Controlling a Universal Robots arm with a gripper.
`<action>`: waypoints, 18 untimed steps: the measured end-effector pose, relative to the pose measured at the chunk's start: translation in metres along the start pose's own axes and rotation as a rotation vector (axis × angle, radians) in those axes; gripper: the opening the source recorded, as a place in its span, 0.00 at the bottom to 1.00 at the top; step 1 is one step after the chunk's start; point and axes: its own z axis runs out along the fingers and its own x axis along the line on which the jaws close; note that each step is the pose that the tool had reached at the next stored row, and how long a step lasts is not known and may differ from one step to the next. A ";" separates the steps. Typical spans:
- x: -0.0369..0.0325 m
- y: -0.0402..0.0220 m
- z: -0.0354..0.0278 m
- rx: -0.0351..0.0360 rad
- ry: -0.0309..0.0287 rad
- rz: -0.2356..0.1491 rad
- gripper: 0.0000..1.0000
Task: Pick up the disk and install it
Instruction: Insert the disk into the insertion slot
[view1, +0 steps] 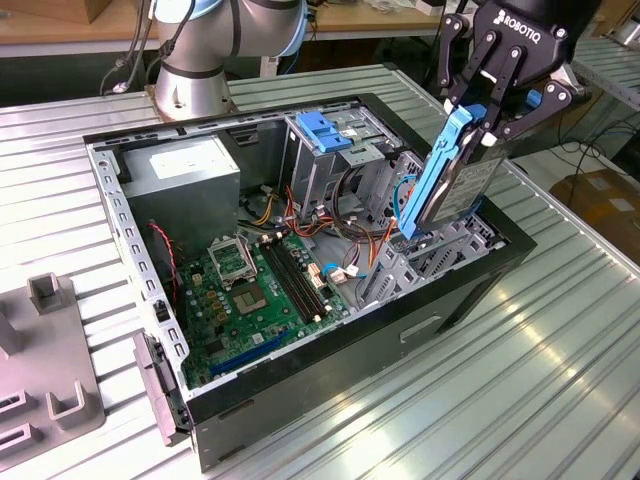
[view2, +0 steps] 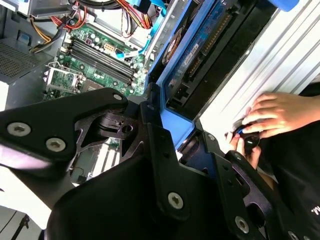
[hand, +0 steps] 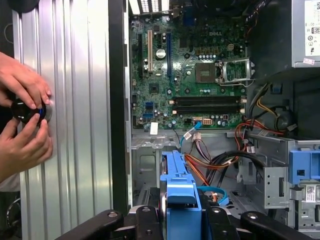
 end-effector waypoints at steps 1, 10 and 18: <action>-0.0001 0.0000 0.0010 0.0000 0.0000 0.000 0.37; -0.0027 0.0001 0.0107 -0.0006 0.0000 0.022 0.37; -0.0032 -0.0012 0.0221 -0.0018 0.0001 0.022 0.37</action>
